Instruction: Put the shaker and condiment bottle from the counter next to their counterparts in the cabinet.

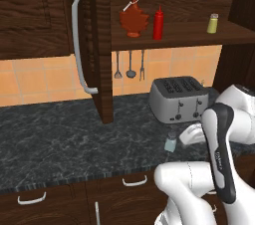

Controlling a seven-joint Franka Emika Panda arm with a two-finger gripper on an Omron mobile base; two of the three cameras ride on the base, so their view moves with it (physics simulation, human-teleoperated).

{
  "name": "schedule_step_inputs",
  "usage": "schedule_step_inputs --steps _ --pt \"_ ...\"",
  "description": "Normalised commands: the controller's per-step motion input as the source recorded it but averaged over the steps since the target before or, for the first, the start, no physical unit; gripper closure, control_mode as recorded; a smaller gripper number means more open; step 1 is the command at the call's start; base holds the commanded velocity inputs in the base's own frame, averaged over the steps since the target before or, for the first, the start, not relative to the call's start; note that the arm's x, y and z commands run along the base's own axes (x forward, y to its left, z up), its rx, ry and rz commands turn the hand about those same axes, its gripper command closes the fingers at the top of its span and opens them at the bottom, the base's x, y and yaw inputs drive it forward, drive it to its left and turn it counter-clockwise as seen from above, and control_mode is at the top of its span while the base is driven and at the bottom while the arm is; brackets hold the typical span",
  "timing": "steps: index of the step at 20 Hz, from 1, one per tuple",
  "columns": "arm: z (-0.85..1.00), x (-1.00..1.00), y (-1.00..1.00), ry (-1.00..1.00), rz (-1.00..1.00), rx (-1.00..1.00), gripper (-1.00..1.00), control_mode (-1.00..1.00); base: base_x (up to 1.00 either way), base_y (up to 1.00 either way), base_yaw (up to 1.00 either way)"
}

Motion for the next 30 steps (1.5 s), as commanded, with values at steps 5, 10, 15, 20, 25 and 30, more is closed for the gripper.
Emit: schedule_step_inputs --steps 5,10,15,20,25,30 --pt "-0.38 0.16 0.00 0.00 0.00 0.00 -1.00 -1.00 0.00 0.00 0.00" --pt "-0.34 0.24 0.00 0.00 0.00 0.00 -1.00 -1.00 0.00 0.00 0.00" --pt "-0.27 0.32 0.00 0.00 0.00 0.00 -1.00 -1.00 0.00 0.00 0.00" --pt "-0.22 0.40 0.00 0.00 0.00 0.00 -1.00 -1.00 0.00 0.00 0.00" --pt "-0.28 0.41 -0.01 0.00 0.00 0.00 -1.00 -1.00 0.00 0.00 0.00" --pt "-0.33 0.46 -0.14 0.00 0.00 0.00 -1.00 -1.00 0.00 0.00 0.00"
